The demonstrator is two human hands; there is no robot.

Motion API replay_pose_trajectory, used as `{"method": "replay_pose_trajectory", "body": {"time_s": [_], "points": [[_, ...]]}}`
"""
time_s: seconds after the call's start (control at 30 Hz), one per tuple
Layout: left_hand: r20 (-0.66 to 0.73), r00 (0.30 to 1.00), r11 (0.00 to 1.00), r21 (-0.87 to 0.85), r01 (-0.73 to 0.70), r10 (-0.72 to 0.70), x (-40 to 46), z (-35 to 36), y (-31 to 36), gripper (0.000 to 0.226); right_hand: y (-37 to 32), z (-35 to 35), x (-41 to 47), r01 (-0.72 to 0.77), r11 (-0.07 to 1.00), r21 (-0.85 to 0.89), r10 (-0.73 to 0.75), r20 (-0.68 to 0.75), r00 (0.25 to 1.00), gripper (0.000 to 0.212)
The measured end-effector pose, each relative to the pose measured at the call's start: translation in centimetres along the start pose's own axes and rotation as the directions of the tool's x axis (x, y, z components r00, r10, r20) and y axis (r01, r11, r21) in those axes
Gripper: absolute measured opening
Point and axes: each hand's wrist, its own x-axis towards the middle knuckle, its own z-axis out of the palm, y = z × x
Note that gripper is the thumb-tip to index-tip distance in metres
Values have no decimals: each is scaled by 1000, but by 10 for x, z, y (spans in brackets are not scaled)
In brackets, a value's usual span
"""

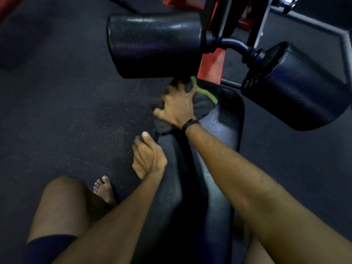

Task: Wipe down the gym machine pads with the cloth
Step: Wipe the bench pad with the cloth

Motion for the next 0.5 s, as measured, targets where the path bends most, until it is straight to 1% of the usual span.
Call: {"method": "replay_pose_trajectory", "body": {"time_s": [0.1, 0.17, 0.2, 0.27, 0.33, 0.4, 0.47, 0.5], "points": [[-111, 993, 968, -250, 19, -48, 0, -4, -7, 54, -26, 4, -46, 137, 990, 20, -137, 4, 991, 56], [-143, 986, 930, -367, 28, -86, -1, -14, -14, 55, -44, 13, -83, 205, 977, 66, -203, -38, 979, 51], [-154, 984, 918, -396, 20, -87, -3, -21, -18, 56, -51, 17, -103, 231, 968, 100, -225, -62, 972, 48], [-181, 982, 911, -412, -21, -59, -3, -34, -28, 58, -62, 24, -138, 259, 951, 170, -244, -103, 964, 47], [-208, 978, 885, -459, -74, -26, -3, -46, -36, 62, -68, 27, -169, 267, 931, 249, -233, -159, 959, 55], [-226, 974, 868, -483, -112, 0, 0, -55, -40, 62, -68, 25, -193, 260, 920, 294, -210, -191, 959, 54], [-228, 972, 883, -445, -149, 50, 1, -57, -38, 62, -63, 25, -214, 229, 924, 306, -173, -199, 965, 54], [-220, 972, 896, -412, -166, 78, 1, -57, -36, 61, -58, 26, -220, 189, 933, 307, -133, -194, 972, 55]]}}
